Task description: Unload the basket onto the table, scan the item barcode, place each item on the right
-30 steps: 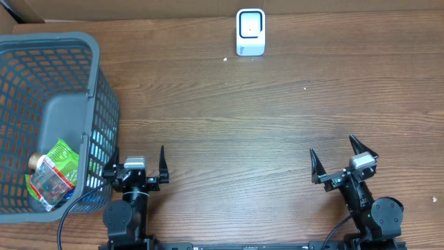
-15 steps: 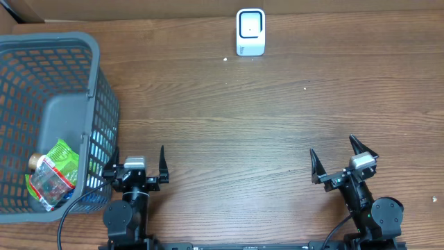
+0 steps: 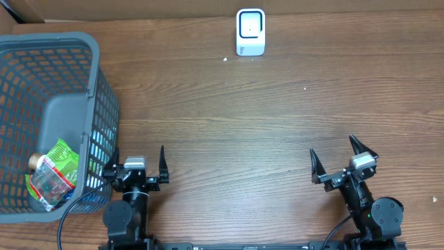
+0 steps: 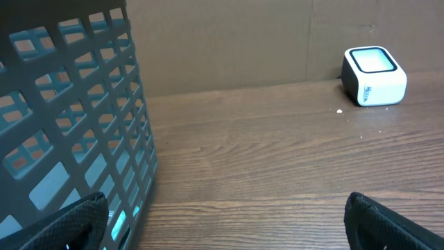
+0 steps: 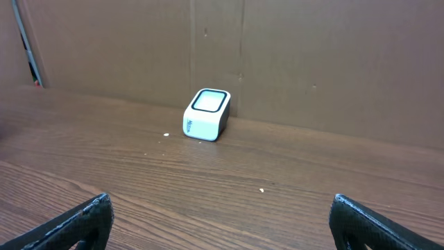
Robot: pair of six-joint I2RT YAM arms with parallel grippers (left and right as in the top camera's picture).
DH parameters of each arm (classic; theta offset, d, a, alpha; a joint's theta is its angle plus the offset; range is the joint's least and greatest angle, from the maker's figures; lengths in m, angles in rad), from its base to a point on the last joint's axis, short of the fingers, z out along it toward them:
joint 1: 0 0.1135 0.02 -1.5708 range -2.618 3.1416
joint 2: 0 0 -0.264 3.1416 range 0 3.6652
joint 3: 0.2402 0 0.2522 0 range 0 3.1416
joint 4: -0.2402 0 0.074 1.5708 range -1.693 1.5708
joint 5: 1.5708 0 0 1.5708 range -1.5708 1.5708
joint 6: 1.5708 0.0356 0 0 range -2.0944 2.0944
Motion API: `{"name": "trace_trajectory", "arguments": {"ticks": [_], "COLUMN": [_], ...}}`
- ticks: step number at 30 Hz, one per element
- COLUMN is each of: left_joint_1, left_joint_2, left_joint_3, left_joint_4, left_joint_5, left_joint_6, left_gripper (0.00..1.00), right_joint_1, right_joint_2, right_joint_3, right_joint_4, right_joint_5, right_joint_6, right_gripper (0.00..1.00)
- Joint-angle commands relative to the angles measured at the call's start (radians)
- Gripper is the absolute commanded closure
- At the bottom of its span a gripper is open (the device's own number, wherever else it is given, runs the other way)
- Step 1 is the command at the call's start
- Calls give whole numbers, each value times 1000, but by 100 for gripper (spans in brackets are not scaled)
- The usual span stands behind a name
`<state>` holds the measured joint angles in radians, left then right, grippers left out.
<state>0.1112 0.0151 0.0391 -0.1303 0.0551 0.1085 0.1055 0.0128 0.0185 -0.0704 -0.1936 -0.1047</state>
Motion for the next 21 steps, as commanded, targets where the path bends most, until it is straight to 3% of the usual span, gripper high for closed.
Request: {"name": "trace_trajectory", "arguments": {"ticks": [1,10,16,21], "left_joint_1": [2,0,0,0], "left_joint_2": [-9,-9,-9,-9], "left_joint_3": [-10,-10,-8,39], "left_joint_4": [3,10,32,29], "left_joint_5": [-14,27,257,287], "left_joint_6": [19,-12,-60,-141], "left_gripper": [0,0,0,0], "right_joint_1": [5,5,5,5], "right_joint_2": [-9,-9,-9,-9], "right_joint_3": [-11,-10,-3,71], "right_joint_4": [6,8,12,-22], "right_joint_5": [10,35,36,36], "right_joint_6": [3,3,71,79], "right_gripper": [0,0,0,0]}}
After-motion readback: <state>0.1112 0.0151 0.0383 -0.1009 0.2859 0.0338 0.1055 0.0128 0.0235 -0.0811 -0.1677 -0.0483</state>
